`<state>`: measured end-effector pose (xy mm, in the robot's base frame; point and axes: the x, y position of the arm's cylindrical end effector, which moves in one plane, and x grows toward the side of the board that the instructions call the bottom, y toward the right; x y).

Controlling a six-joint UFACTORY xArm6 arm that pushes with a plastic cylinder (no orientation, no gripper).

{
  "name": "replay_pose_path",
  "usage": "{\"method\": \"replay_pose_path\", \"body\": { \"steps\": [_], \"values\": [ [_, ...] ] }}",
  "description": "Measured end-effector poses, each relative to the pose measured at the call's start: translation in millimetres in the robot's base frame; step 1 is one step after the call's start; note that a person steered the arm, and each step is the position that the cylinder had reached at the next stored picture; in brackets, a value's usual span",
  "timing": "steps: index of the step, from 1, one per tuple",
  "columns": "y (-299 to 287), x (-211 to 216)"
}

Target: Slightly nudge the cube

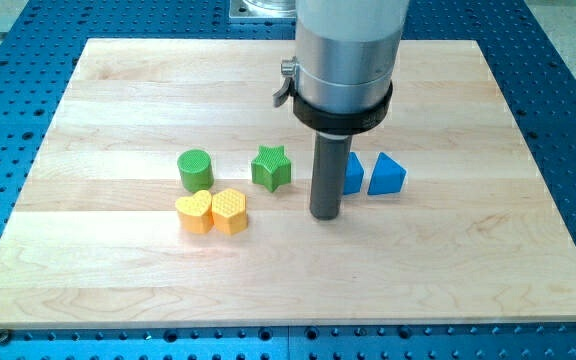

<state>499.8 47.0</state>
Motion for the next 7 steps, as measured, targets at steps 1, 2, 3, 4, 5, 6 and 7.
{"method": "replay_pose_path", "body": {
  "steps": [1,2,3,4,5,6,7],
  "values": [
    [10,-7],
    [9,-8],
    [-29,41],
    [-53,61],
    [-53,61],
    [-53,68],
    [-65,89]
  ]
}}
